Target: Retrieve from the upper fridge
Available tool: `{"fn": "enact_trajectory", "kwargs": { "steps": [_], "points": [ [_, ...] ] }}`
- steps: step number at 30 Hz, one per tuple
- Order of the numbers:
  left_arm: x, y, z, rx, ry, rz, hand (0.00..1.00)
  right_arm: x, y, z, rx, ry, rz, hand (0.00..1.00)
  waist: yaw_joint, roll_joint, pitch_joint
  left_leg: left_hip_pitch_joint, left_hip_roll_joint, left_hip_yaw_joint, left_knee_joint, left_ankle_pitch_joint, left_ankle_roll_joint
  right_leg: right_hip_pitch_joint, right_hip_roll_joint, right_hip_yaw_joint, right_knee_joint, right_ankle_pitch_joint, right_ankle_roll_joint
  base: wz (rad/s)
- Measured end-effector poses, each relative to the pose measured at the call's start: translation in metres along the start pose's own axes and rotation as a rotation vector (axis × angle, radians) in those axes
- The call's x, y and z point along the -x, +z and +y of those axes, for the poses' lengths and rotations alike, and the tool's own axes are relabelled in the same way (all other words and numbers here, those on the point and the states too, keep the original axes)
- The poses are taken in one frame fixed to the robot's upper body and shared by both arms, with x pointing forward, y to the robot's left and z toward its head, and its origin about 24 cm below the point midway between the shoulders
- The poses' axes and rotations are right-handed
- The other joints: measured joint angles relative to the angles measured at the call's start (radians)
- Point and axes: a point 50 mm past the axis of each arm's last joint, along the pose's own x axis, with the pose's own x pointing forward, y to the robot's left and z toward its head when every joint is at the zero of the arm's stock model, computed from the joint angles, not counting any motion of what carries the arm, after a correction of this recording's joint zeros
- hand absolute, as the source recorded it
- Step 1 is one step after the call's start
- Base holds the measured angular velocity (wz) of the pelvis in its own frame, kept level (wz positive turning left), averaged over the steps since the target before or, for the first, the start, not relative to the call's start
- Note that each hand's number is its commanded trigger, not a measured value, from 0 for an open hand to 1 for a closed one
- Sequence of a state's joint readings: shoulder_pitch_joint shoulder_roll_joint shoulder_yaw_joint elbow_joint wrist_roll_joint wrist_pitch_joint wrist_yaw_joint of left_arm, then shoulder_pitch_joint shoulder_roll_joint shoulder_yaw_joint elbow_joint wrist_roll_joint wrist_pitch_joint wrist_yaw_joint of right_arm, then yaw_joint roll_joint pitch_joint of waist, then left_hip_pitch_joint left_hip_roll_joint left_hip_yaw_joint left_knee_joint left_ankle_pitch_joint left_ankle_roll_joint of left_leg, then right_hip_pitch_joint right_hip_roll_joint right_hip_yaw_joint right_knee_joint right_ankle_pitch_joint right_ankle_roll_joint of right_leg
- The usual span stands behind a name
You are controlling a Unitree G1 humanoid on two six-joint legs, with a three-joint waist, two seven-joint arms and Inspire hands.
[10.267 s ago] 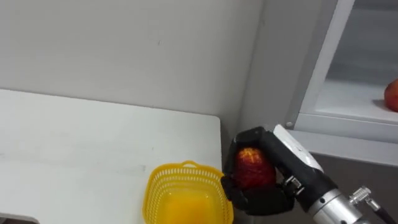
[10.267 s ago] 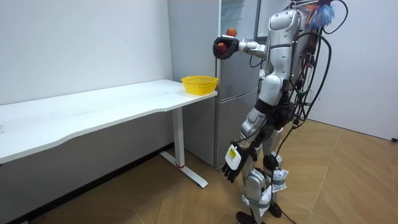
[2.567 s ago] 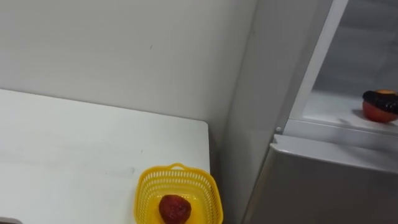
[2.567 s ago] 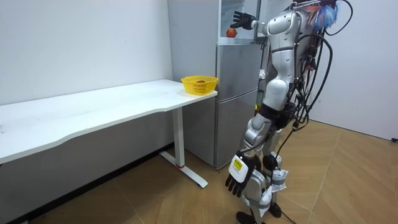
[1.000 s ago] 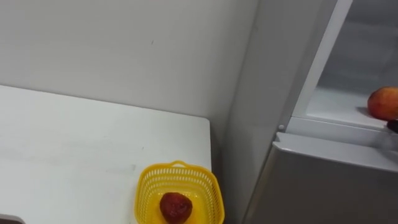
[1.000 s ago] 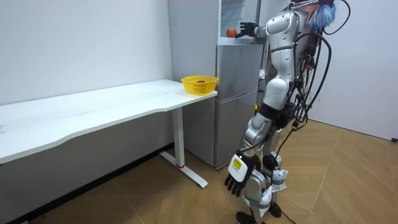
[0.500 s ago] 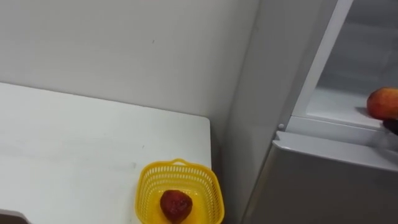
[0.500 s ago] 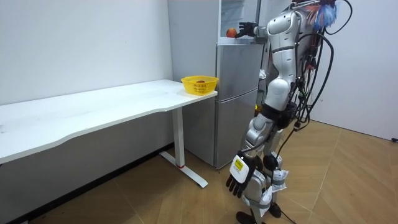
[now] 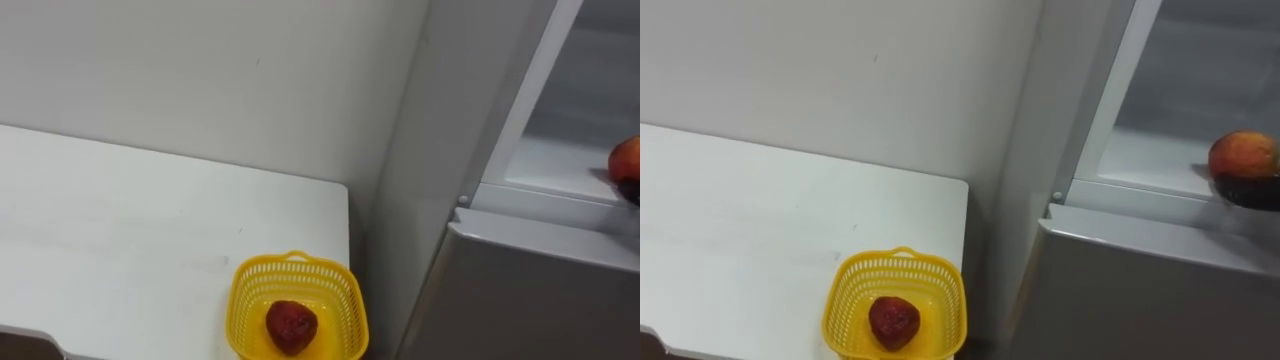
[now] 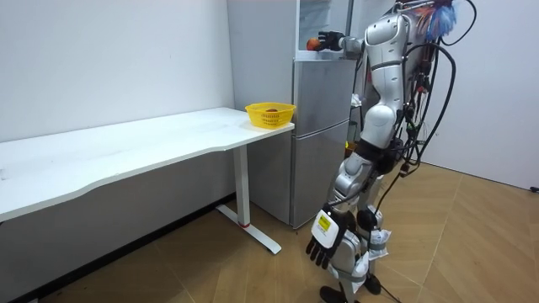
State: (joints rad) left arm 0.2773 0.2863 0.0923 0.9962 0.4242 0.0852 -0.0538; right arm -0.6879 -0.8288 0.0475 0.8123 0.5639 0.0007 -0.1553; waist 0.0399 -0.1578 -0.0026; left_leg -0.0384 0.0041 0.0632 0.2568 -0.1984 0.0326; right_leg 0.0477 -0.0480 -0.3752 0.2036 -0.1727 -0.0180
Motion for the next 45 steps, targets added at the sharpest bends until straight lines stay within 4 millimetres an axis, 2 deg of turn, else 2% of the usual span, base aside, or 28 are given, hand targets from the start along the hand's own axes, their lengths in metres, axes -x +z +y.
{"fn": "enact_trajectory", "kwargs": {
  "steps": [14, 17, 30, 38, 45],
  "points": [
    [0.0, 0.006, 0.003, -0.003, 0.014, -0.023, 0.0, 0.0, -0.008, -0.006, -0.067, -0.034, 0.027, 0.0, 0.021, 0.0, 0.002, -0.025, 0.002, 0.004, 0.003, 0.005, 0.0, -0.025, -0.001, -0.005, 0.005, 0.004, -0.006, -0.01],
    [0.0, 0.006, 0.003, -0.003, 0.014, -0.024, 0.0, 0.0, -0.007, -0.006, -0.069, -0.035, 0.019, 0.0, 0.022, -0.006, 0.0055, -0.042, 0.003, 0.008, 0.004, 0.009, 0.0, -0.048, -0.003, -0.004, 0.016, 0.006, -0.009, -0.01],
    [-0.001, 0.011, -0.001, -0.052, -0.007, -0.039, 0.0, 0.0, -0.007, -0.006, -0.038, -0.028, -0.023, 0.0, 0.033, 0.008, 0.0172, -0.076, 0.007, 0.005, 0.035, 0.008, 0.001, -0.069, -0.003, -0.007, 0.02, 0.009, -0.016, 0.01],
    [-0.001, 0.012, -0.002, -0.054, -0.011, -0.045, 0.0, 0.0, -0.005, -0.004, -0.039, 0.003, -0.038, 0.0, 0.041, 0.009, 0.0169, -0.072, 0.01, 0.012, 0.031, 0.013, -0.003, -0.072, -0.001, 0.0, 0.016, 0.005, -0.021, -0.01],
    [0.0, 0.011, -0.001, -0.038, -0.011, -0.049, 0.0, 0.0, -0.004, -0.004, -0.07, 0.034, -0.049, 0.0, 0.039, 0.01, 0.0133, -0.069, 0.011, 0.015, 0.022, 0.017, -0.006, -0.072, 0.0, 0.0, 0.016, 0.005, -0.023, -0.01]
  ]
}}
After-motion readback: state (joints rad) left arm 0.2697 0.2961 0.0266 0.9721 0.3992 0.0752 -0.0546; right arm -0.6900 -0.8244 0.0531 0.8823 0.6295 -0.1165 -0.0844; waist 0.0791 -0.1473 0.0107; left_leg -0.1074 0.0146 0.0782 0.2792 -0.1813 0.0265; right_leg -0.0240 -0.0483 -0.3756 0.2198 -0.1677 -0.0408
